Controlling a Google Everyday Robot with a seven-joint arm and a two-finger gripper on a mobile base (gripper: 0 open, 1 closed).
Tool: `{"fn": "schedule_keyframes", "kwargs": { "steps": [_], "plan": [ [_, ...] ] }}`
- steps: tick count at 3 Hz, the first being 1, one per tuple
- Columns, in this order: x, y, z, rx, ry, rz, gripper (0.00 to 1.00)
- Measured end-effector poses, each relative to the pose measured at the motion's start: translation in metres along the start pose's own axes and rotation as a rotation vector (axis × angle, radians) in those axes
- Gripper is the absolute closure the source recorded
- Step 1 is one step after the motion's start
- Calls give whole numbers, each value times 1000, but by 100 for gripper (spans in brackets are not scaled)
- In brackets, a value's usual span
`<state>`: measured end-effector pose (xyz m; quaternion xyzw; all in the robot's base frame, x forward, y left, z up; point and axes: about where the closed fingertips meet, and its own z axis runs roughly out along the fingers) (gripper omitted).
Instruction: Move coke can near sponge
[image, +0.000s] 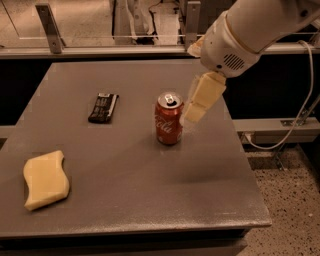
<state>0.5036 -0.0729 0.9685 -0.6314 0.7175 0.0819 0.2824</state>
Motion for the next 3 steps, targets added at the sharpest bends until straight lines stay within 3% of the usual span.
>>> {"fn": "schedule_keyframes", "kwargs": {
  "steps": [1, 2, 3],
  "plan": [
    [-22, 9, 29, -49, -9, -12, 0],
    [-20, 7, 64, -82, 45, 23, 0],
    [-2, -2, 94, -95, 104, 85, 0]
  ]
}}
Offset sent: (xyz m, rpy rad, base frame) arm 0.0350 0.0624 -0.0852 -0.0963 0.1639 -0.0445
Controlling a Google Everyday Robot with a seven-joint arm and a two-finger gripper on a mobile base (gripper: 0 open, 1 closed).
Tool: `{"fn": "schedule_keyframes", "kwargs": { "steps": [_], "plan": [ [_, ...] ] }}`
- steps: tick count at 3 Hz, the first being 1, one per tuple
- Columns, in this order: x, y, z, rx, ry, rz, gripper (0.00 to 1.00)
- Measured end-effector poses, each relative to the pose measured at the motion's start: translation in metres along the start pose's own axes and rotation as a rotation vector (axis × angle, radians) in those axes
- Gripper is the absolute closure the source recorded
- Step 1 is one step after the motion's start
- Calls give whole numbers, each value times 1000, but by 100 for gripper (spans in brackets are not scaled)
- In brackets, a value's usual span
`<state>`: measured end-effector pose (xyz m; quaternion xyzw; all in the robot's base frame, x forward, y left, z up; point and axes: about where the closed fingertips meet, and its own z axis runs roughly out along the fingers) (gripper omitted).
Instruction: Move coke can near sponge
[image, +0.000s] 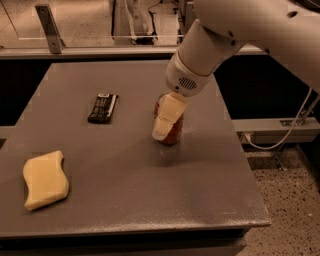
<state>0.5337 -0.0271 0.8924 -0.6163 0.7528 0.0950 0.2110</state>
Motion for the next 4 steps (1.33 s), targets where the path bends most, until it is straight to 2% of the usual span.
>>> {"fn": "schedule_keyframes", "kwargs": {
  "steps": [1, 3, 4],
  "plan": [
    [12, -7, 12, 4, 17, 41, 16],
    [10, -7, 6, 4, 17, 41, 62],
    [13, -6, -17, 23, -65, 17, 85]
  ]
}}
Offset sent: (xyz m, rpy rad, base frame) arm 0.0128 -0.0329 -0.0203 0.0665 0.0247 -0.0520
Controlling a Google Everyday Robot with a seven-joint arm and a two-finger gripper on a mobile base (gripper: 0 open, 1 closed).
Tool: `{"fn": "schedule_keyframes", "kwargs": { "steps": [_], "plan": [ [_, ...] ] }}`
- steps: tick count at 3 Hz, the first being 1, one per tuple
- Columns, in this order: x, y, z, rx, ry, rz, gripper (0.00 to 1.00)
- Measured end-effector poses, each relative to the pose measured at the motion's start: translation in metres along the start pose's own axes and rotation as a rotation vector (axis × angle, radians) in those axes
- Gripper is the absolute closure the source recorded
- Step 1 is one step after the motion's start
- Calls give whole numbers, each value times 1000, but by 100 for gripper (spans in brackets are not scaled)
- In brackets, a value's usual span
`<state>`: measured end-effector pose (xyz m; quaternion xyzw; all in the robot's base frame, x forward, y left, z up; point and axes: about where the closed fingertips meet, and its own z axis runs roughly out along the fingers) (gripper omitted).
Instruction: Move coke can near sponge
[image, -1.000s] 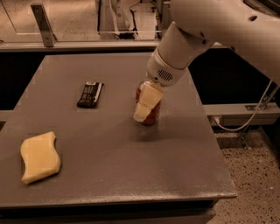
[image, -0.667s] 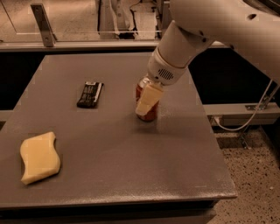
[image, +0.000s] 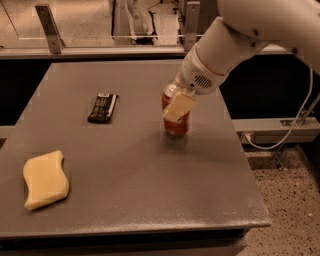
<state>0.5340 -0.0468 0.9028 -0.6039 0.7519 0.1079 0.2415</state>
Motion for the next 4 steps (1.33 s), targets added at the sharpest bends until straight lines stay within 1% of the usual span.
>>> {"fn": "schedule_keyframes", "kwargs": {
  "steps": [1, 2, 3, 4],
  "plan": [
    [-5, 7, -41, 25, -141, -61, 100],
    [-30, 24, -58, 5, -264, -152, 100],
    [-69, 49, -53, -79, -386, -255, 100],
    [-108, 74, -44, -163, -460, -349, 100]
  ]
}}
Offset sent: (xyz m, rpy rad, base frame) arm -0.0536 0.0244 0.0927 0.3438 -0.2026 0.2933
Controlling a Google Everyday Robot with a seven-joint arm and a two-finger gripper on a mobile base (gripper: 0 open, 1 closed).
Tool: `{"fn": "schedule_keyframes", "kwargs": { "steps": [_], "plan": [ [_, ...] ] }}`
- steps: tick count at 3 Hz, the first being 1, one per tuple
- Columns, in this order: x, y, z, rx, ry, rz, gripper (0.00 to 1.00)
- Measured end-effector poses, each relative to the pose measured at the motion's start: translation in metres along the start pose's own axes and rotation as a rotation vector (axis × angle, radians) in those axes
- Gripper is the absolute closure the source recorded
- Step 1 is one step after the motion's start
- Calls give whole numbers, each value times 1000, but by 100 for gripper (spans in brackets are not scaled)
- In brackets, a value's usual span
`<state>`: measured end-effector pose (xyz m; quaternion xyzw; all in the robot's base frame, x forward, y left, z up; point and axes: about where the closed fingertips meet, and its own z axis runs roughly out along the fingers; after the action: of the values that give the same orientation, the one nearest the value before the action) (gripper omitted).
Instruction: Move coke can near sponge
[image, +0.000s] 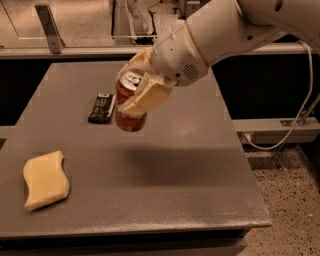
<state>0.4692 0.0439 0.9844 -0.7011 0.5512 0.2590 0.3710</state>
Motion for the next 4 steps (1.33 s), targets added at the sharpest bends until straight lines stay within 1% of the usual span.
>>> {"fn": "schedule_keyframes", "kwargs": {
  "steps": [1, 2, 3, 4],
  "plan": [
    [-28, 14, 36, -96, -34, -47, 100],
    [-42, 30, 72, -181, -18, -58, 100],
    [-44, 40, 104, -250, 7, -55, 100],
    [-31, 38, 123, -249, 54, -37, 100]
  ]
}}
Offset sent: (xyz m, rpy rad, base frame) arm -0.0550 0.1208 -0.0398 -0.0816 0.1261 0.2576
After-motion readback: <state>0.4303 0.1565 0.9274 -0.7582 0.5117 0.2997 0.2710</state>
